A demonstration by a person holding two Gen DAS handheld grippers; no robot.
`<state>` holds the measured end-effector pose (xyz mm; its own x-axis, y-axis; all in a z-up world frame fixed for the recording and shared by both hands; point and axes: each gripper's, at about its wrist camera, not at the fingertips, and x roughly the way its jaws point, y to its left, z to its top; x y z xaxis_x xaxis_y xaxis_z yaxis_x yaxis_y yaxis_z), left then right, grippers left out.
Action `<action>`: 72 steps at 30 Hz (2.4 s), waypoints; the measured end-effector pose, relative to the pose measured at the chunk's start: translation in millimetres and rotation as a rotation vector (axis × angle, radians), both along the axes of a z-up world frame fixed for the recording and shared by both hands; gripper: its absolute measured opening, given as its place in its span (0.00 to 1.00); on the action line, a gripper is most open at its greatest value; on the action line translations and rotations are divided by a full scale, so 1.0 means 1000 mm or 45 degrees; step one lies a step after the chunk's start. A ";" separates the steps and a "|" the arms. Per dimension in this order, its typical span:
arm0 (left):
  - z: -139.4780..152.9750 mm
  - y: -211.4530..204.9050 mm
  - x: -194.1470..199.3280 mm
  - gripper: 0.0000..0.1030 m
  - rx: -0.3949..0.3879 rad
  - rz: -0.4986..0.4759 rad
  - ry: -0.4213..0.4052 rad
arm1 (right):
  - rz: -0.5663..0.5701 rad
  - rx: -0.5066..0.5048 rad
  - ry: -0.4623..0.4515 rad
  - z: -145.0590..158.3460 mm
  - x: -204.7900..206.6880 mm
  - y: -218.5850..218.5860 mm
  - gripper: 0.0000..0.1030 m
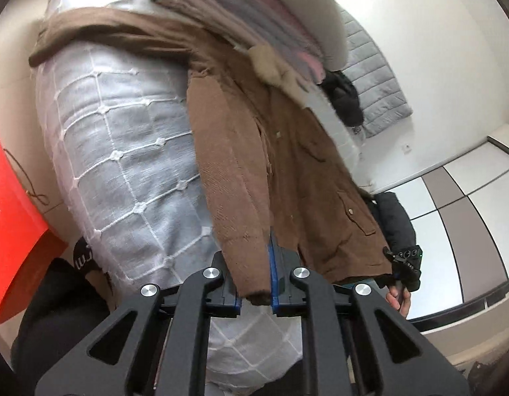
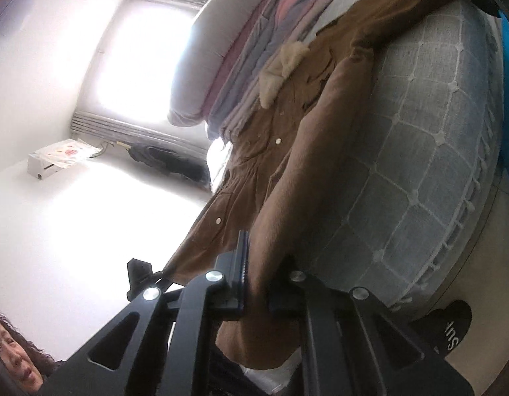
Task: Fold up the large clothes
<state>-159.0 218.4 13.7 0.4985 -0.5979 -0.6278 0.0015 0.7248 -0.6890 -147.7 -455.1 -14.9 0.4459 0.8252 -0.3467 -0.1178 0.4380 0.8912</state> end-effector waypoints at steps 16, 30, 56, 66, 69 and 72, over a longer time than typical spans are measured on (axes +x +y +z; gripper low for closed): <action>-0.029 0.085 -0.074 0.19 0.282 0.272 0.302 | -0.154 -0.641 0.271 -0.025 -0.031 -0.029 0.20; -0.055 -0.100 0.006 0.45 0.326 -0.301 0.032 | 0.432 -0.901 0.345 -0.068 -0.008 0.182 0.60; -0.031 -0.231 0.181 0.72 0.268 -0.300 -0.218 | -0.322 -0.426 0.160 -0.012 0.151 0.070 0.81; -0.047 -0.242 0.187 0.72 0.256 -0.341 -0.212 | -0.726 -0.297 0.269 -0.051 0.184 -0.031 0.81; -0.036 -0.250 0.181 0.77 0.357 -0.305 -0.293 | -0.599 -0.334 0.227 -0.040 0.185 -0.010 0.81; -0.032 -0.258 0.179 0.77 0.520 -0.243 -0.336 | -0.503 -0.463 0.135 -0.022 0.192 0.028 0.81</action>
<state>19.6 -39.4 -18.4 0.5777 -0.4259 -0.6964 0.2951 0.9044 -0.3083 44.2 -427.0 -37.2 0.6445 0.4205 -0.6386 0.2006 0.7129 0.6719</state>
